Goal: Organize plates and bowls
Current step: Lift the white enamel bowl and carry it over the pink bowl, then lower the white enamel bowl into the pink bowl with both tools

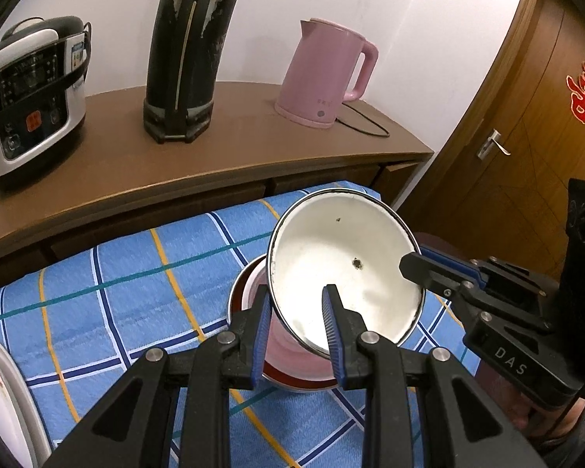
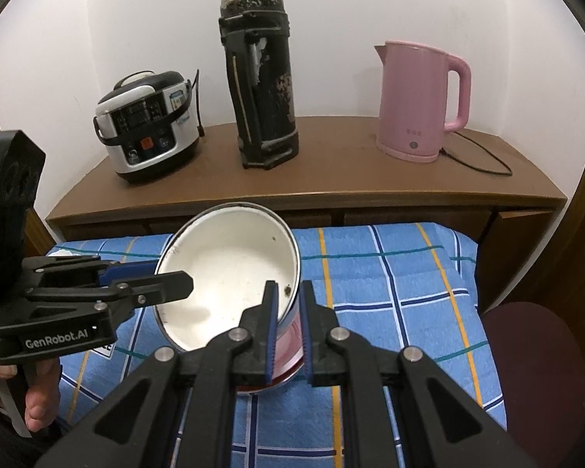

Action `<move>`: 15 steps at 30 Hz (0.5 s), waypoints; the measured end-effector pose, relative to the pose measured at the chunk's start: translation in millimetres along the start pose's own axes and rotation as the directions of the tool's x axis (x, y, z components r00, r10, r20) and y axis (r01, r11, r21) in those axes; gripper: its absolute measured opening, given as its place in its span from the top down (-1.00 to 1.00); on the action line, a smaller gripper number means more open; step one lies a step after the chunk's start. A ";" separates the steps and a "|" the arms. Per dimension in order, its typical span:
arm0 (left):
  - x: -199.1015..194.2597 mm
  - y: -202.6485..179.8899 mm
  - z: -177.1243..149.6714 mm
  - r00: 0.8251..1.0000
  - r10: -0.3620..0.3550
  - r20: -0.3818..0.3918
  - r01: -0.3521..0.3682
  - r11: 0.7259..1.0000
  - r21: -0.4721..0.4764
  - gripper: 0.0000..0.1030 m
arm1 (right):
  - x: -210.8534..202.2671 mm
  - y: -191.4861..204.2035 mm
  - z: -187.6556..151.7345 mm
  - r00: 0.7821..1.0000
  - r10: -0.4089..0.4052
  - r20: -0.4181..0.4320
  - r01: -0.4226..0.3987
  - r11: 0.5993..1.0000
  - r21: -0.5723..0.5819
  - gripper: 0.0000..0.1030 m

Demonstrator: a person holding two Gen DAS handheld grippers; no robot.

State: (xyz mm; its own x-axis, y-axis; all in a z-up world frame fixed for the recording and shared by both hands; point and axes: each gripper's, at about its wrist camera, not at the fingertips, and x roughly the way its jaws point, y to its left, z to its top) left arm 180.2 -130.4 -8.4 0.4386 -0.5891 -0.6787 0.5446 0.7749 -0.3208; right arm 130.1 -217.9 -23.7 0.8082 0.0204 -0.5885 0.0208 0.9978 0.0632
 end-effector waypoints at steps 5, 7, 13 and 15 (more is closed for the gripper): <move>2.3 -1.1 0.0 1.000 0.003 -0.008 -0.003 1.000 0.005 0.44 | 3.2 -1.8 -1.5 1.000 -0.005 -0.013 0.005 1.000 0.000 0.79; 3.2 -1.2 0.5 1.000 0.004 -0.012 -0.004 1.000 0.005 0.44 | 4.0 -2.3 -2.0 1.000 -0.005 -0.017 0.005 1.000 0.001 0.79; 7.7 -0.7 0.9 1.000 0.010 -0.029 -0.010 1.000 0.003 0.44 | 6.8 -2.8 -3.2 1.000 -0.006 -0.027 0.006 1.000 -0.003 0.79; 9.5 -0.5 0.4 0.999 0.010 -0.035 -0.010 1.000 0.002 0.44 | 7.4 -3.0 -3.6 1.000 -0.007 -0.028 0.007 1.000 -0.005 0.78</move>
State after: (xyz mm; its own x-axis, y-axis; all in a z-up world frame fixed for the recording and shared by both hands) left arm 184.3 -136.5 -14.4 0.4187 -0.5728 -0.7047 0.5413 0.7805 -0.3129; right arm 133.9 -220.6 -31.1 0.7910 0.0149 -0.6117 0.0236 0.9982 0.0548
